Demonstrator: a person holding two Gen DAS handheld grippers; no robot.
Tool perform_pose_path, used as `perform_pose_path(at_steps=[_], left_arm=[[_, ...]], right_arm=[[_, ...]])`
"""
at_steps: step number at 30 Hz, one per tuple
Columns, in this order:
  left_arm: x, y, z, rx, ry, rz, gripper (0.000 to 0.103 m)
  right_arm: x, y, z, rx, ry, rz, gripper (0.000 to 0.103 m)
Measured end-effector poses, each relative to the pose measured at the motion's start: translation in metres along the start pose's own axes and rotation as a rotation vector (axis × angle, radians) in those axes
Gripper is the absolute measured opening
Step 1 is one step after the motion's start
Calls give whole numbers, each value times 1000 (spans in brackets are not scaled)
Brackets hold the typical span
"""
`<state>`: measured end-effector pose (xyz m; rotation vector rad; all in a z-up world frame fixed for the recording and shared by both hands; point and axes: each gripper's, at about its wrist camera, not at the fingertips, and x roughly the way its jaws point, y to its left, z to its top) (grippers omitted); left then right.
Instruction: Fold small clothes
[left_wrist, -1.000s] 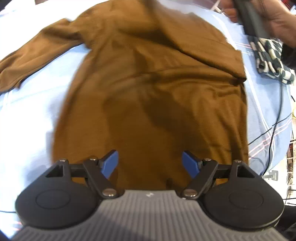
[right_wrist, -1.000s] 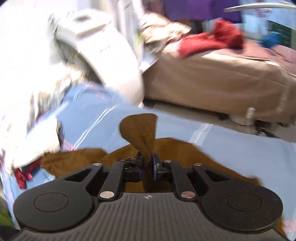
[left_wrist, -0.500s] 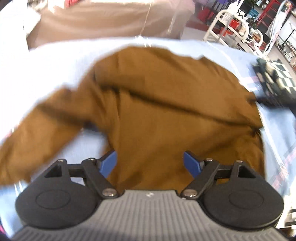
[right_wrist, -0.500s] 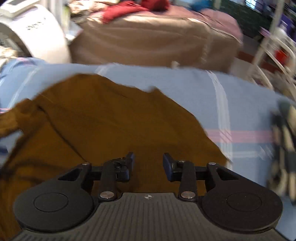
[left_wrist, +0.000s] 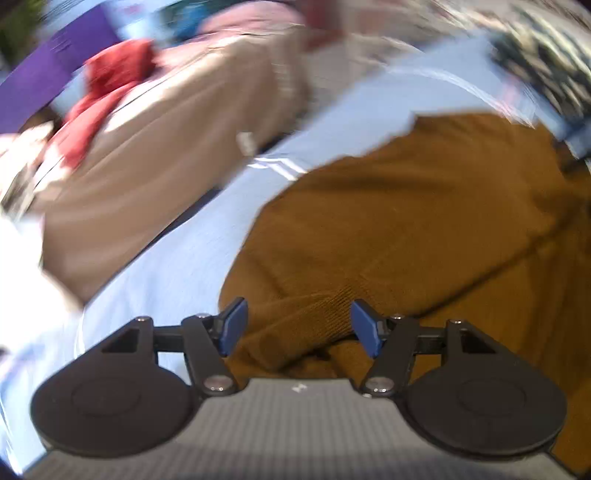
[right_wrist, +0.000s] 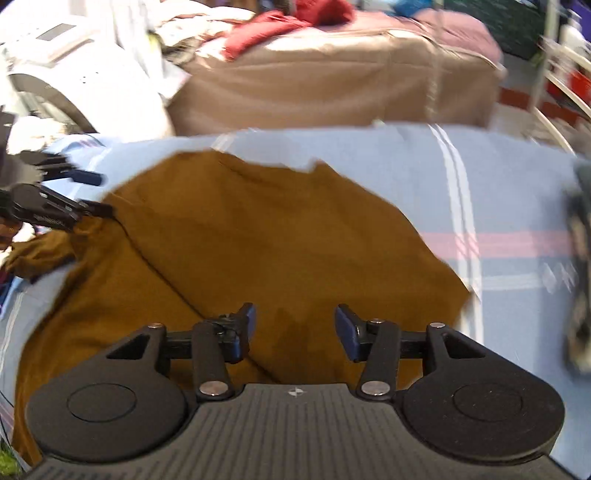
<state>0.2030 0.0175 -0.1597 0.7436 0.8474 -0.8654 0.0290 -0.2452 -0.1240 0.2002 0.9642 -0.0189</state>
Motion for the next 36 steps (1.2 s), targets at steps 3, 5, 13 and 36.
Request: perform_pose_path(at_steps=[3, 5, 13, 36], left_arm=[[18, 9, 2, 117, 83, -105, 50], [30, 14, 2, 166, 161, -161, 44], [24, 22, 19, 199, 246, -247, 3], [0, 69, 22, -93, 150, -88, 55]], right_arm=[[7, 7, 11, 8, -15, 25, 88], [6, 6, 9, 37, -19, 35, 93], [-3, -20, -23, 207, 34, 3, 97], [-30, -32, -65, 163, 72, -97, 101]])
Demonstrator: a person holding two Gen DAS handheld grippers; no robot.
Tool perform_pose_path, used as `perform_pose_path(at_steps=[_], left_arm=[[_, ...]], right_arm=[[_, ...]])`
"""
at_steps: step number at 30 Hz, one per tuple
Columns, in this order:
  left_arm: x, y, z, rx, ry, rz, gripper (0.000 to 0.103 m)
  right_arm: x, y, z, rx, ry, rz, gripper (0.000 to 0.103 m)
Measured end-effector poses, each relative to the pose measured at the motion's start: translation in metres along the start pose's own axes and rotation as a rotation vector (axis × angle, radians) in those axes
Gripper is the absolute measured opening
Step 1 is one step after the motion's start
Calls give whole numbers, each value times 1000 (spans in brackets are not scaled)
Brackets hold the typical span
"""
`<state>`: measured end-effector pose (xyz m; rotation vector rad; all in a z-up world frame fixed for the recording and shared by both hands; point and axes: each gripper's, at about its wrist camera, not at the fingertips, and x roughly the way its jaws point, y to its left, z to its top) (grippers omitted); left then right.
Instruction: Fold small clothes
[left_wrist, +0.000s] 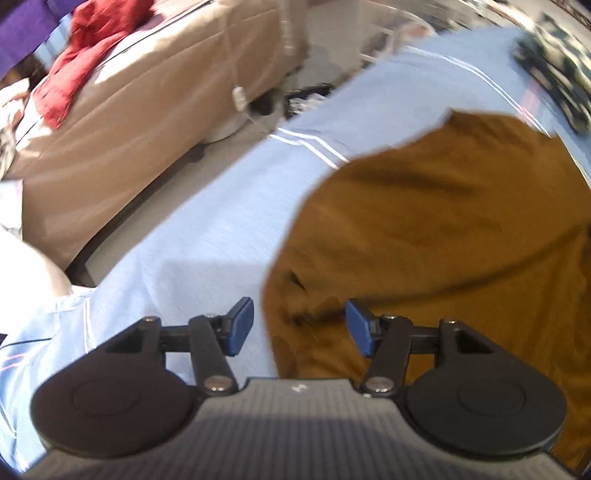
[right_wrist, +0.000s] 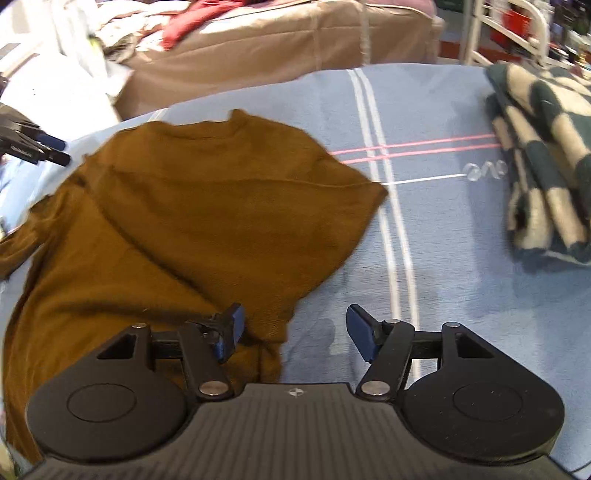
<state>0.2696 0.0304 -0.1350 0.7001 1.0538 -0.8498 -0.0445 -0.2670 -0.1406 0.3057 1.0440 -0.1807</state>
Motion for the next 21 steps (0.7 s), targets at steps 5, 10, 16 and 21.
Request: perform_pose_path(at_steps=[5, 10, 16, 21], left_arm=[[10, -13, -19, 32, -3, 56, 53], [27, -15, -11, 6, 16, -19, 40], [43, -20, -2, -46, 32, -85, 4], [9, -13, 5, -117, 2, -173, 3]], right_arm=[[7, 8, -5, 13, 26, 11, 100], [6, 15, -6, 13, 35, 26, 100], [4, 9, -11, 71, 43, 8, 100], [3, 1, -14, 109, 48, -7, 100]])
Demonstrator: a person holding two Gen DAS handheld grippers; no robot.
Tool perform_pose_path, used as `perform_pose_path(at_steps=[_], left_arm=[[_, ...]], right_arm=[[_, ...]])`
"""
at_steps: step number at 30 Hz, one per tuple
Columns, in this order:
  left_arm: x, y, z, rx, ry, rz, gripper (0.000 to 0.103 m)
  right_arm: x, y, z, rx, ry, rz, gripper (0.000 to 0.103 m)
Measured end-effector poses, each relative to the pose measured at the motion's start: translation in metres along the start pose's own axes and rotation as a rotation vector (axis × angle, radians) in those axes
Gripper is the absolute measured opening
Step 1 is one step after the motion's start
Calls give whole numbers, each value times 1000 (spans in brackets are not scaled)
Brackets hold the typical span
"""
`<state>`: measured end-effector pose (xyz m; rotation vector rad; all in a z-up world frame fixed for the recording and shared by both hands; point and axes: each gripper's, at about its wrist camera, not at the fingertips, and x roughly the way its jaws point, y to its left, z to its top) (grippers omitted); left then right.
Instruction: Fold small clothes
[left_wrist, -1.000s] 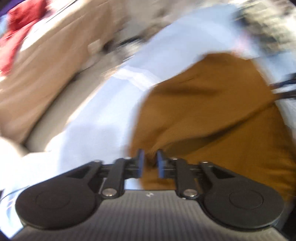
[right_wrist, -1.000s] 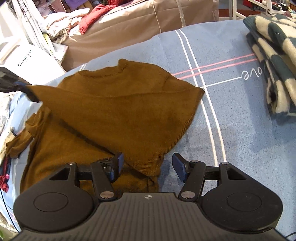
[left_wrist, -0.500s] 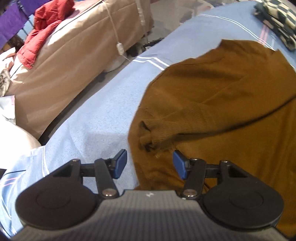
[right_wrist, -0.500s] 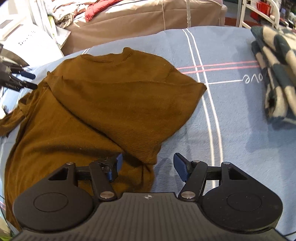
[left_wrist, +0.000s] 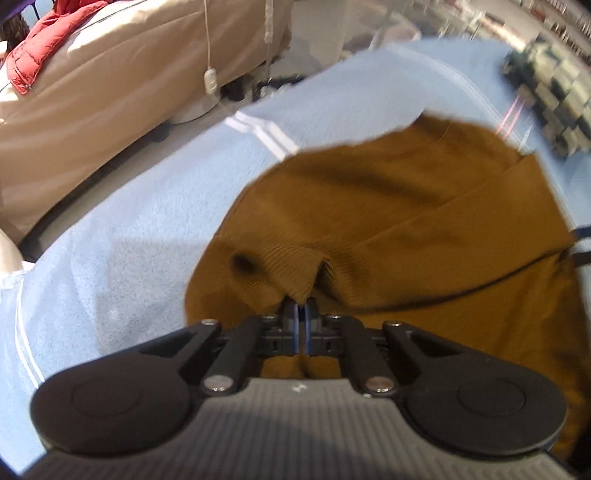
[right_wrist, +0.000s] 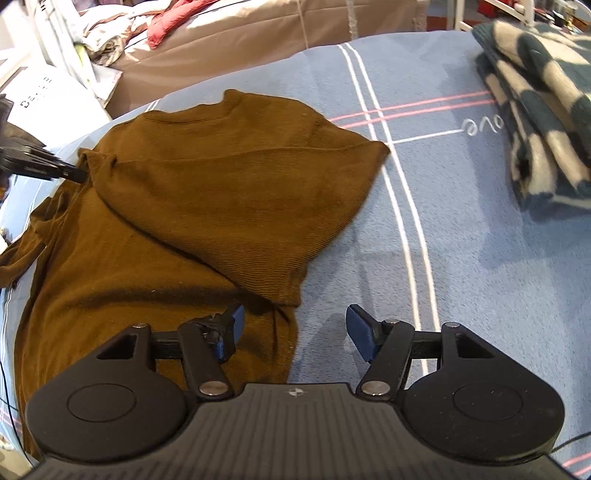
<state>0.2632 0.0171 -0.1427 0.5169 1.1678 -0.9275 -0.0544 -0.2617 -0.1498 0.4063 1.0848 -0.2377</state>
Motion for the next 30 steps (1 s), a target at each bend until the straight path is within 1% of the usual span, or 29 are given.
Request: perform_pose_path(at_steps=[2, 3, 4, 5, 6, 8, 9, 10, 11, 13, 14, 15, 16, 17, 18, 19, 21, 22, 24, 25, 26, 27, 28, 29, 30], left_arm=[[-24, 7, -2, -18, -3, -43, 3], [-35, 11, -5, -18, -2, -51, 3], [-43, 17, -10, -20, 12, -51, 3], [-47, 23, -15, -31, 41, -53, 3], [-49, 28, -22, -33, 58, -21, 3], [-47, 36, -36, -38, 121, 94, 3], [-45, 38, -41, -56, 129, 144, 4], [-45, 40, -46, -80, 118, 174, 5], [-47, 39, -49, -112, 93, 173, 7], [-56, 26, -55, -160, 4, 144, 16], [-60, 15, -56, -172, -29, 137, 28], [-62, 3, -58, -174, -52, 118, 44], [-62, -11, -62, -164, -59, 86, 48], [-59, -26, -66, -142, -52, 53, 49], [-55, -43, -71, -114, -31, 23, 49], [-51, -58, -78, -80, -5, 7, 49], [-44, -84, -96, -33, 22, 11, 49], [-40, -92, -106, -42, 33, 10, 49], [-34, -100, -130, -133, 42, -20, 49], [-34, -101, -144, -195, 27, -35, 49], [-37, -100, -154, -251, 7, -36, 50], [-40, -100, -166, -307, -15, -22, 55], [-43, -96, -177, -359, -33, 8, 59], [-48, -92, -189, -409, -52, 50, 62], [-55, -87, -201, -457, -73, 99, 62]], right_arm=[[-2, -2, 0, 15, -6, 3, 100], [-2, -3, 0, 14, -8, 4, 100], [-2, -2, 0, 7, -9, 3, 100], [-2, -1, 0, -2, -13, -2, 100], [-3, 0, 1, -9, -20, -7, 101], [-1, -1, 2, -3, -23, -21, 101], [0, -1, 2, 6, -20, -30, 100], [2, -1, 3, 14, -16, -33, 100], [3, -1, 3, 22, -15, -28, 100], [7, -2, 4, 45, -15, -6, 98], [8, -2, 4, 48, -13, 2, 89], [11, 0, 4, 42, -13, -3, 75], [14, 1, 4, 38, -13, -16, 65], [16, 1, 5, 44, -16, -27, 42], [16, 0, 5, 52, -21, -22, 25], [16, 1, 5, 41, -16, -30, 19], [13, -1, 6, -4, -8, -96, 19], [11, -7, 6, -1, -10, -103, 19], [11, -15, 5, -5, 0, -70, 22], [14, -15, 5, -27, 24, -54, 27], [14, -13, 6, -53, 39, -54, 41], [10, -11, 7, -67, 35, -71, 65], [3, -9, 6, -71, 22, -95, 78], [-5, -7, 4, -77, -4, -115, 95], [-14, -5, 3, -85, -32, -125, 98]])
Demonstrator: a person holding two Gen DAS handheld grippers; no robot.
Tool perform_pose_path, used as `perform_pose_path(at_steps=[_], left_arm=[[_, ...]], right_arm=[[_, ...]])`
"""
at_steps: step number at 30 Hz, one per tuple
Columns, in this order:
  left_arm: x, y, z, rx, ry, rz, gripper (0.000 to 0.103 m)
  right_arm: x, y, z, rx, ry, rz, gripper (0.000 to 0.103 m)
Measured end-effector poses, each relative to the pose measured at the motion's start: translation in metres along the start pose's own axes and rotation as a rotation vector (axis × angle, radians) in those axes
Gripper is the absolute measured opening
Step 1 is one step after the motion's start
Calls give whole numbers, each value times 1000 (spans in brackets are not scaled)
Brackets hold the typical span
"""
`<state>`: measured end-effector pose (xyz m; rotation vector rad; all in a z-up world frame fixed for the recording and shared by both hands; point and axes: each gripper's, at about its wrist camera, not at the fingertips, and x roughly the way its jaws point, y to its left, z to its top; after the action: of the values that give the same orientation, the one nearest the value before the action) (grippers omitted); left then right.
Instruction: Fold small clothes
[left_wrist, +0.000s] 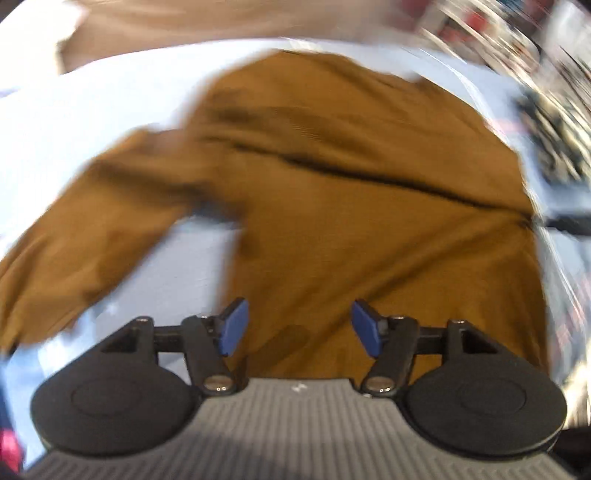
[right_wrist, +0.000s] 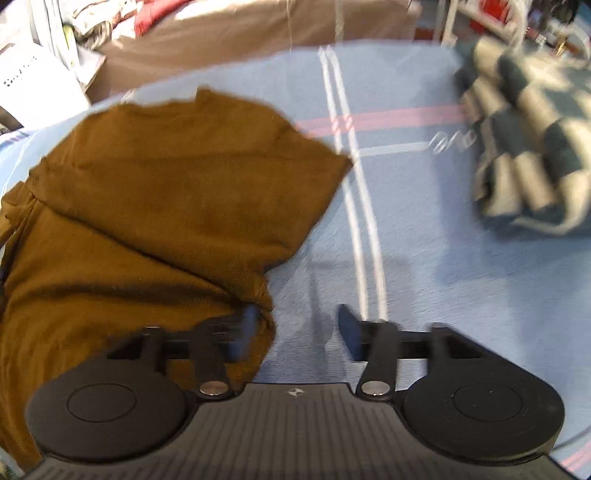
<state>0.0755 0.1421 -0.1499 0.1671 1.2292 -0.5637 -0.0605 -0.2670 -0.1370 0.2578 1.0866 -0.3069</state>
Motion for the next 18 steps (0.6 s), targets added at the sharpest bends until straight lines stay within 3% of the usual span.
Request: perform_pose_path(at_steps=[2, 5, 7, 9, 11, 14, 16, 18], left_arm=[[-17, 21, -14, -93, -57, 116, 62], [-50, 49, -35, -183, -141, 357, 62], [-73, 70, -50, -287, -205, 443, 64], [-88, 97, -64, -435, -251, 433, 70], [-88, 121, -64, -557, -275, 400, 70], [-75, 138, -53, -632, -300, 372, 69], [-58, 138, -36, -601, -305, 376, 57], [-46, 140, -25, -599, -243, 348, 2]], right_arm=[[-14, 7, -2, -25, -29, 10, 99], [-21, 23, -3, -69, -17, 76, 100], [-22, 38, -2, -98, -10, 104, 100], [-22, 51, -3, -106, -3, 131, 100], [-21, 62, -5, -110, 8, 167, 100], [-20, 78, -6, -135, 25, 205, 100], [-23, 86, -8, -154, 28, 216, 100], [-24, 90, -5, -163, 28, 221, 100]])
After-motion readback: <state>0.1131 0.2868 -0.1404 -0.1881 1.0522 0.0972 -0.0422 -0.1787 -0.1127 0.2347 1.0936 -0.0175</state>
